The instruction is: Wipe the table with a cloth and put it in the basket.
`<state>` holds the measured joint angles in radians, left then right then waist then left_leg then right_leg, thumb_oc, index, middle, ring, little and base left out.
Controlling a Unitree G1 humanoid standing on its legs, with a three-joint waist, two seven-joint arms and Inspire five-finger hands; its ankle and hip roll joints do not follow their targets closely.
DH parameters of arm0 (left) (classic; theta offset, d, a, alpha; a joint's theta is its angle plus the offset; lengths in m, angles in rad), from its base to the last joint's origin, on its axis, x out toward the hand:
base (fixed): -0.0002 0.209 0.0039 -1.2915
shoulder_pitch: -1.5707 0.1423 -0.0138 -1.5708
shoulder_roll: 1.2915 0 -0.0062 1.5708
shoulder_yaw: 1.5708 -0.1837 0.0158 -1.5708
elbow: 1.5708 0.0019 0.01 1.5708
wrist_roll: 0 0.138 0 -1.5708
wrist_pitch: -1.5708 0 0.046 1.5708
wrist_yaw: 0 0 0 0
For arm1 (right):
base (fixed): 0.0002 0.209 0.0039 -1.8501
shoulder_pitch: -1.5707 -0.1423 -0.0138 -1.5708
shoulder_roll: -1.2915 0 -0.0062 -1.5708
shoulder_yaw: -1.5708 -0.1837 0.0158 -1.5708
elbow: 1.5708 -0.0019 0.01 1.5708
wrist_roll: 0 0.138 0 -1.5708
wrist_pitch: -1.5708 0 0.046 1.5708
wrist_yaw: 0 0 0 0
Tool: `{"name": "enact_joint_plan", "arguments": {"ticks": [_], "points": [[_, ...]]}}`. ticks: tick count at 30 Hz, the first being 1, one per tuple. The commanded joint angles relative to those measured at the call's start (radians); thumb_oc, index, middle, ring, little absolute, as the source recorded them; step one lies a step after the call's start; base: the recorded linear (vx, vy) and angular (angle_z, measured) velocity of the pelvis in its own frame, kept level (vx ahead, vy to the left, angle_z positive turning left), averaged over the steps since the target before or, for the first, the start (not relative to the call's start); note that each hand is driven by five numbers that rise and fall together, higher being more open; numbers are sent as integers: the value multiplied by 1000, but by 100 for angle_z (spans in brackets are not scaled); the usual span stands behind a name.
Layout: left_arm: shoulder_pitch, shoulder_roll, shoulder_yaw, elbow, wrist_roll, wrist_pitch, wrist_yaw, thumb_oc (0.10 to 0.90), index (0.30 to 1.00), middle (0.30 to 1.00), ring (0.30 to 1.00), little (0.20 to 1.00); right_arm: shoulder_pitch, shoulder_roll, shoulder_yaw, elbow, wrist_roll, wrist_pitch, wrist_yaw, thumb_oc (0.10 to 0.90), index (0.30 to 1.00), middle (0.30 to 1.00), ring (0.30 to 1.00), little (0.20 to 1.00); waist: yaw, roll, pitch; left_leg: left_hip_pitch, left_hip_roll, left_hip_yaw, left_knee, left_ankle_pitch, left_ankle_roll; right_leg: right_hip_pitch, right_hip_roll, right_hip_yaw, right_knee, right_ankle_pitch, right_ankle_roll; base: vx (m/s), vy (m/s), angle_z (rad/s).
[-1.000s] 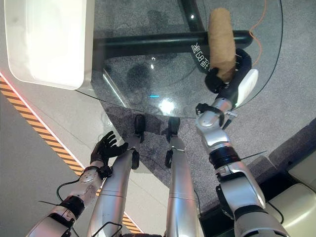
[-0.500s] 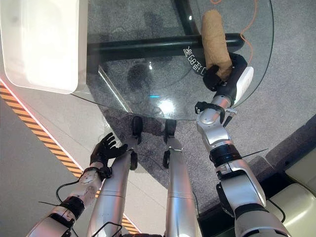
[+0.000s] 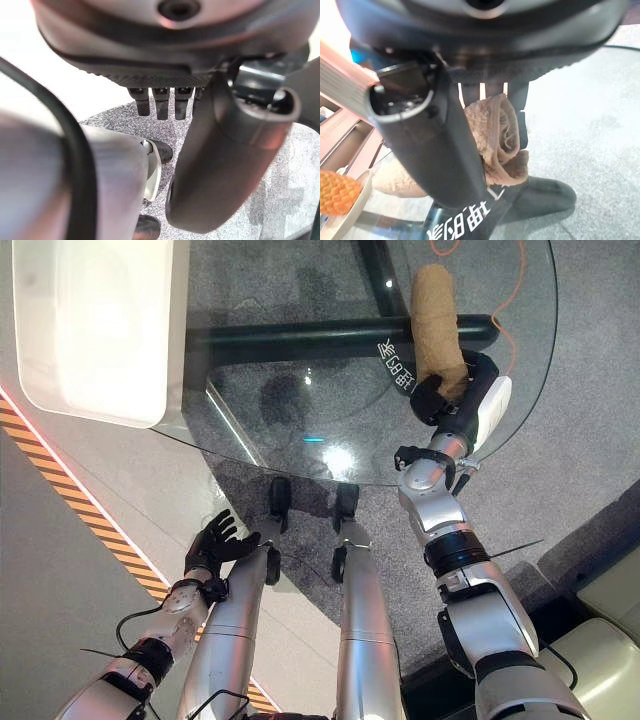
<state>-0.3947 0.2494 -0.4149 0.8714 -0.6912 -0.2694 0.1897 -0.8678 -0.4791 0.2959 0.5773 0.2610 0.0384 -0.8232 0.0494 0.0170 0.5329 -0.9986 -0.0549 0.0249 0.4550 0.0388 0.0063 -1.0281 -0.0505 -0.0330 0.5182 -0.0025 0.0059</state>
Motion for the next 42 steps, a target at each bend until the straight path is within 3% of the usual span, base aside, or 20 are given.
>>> {"name": "enact_joint_plan", "arguments": {"ticks": [1,8,19,26,34,42], "points": [[149,-45,-25,9,20,13,23,800,900,900,900,900,-45,32,104,-193,-104,-12,151,100,300,300,300,200,21,41,-13,26,-62,-23,35,-82,44,36,25,-49,-66,40,24,0,2,4],[152,-56,-30,11,31,-2,17,800,900,900,900,900,-43,80,192,-227,-155,50,243,100,300,300,300,200,30,44,-13,25,-63,-22,24,-78,43,33,17,-63,-71,35,20,0,2,3],[155,-67,-40,13,35,-6,18,800,900,900,900,900,-11,117,285,-256,-213,68,334,100,300,300,300,200,31,48,-13,35,-66,-16,12,-67,38,40,12,-67,-80,33,18,0,0,0],[154,-74,-48,11,40,-4,25,800,900,900,900,900,3,131,316,-253,-220,51,354,100,300,300,300,200,33,51,-13,37,-67,-14,8,-65,37,39,10,-69,-82,32,18,0,0,0],[160,-67,-52,-4,46,5,33,800,900,900,900,900,22,133,350,-317,-239,10,473,100,300,300,300,200,33,46,-13,37,-66,-13,12,-65,36,39,7,-74,-77,31,21,7,-8,4],[158,-58,-56,-14,42,19,34,800,900,900,900,900,36,117,363,-335,-217,10,474,100,300,300,300,200,33,44,-13,33,-67,-13,16,-64,37,35,6,-75,-75,31,22,9,-10,6]]}}
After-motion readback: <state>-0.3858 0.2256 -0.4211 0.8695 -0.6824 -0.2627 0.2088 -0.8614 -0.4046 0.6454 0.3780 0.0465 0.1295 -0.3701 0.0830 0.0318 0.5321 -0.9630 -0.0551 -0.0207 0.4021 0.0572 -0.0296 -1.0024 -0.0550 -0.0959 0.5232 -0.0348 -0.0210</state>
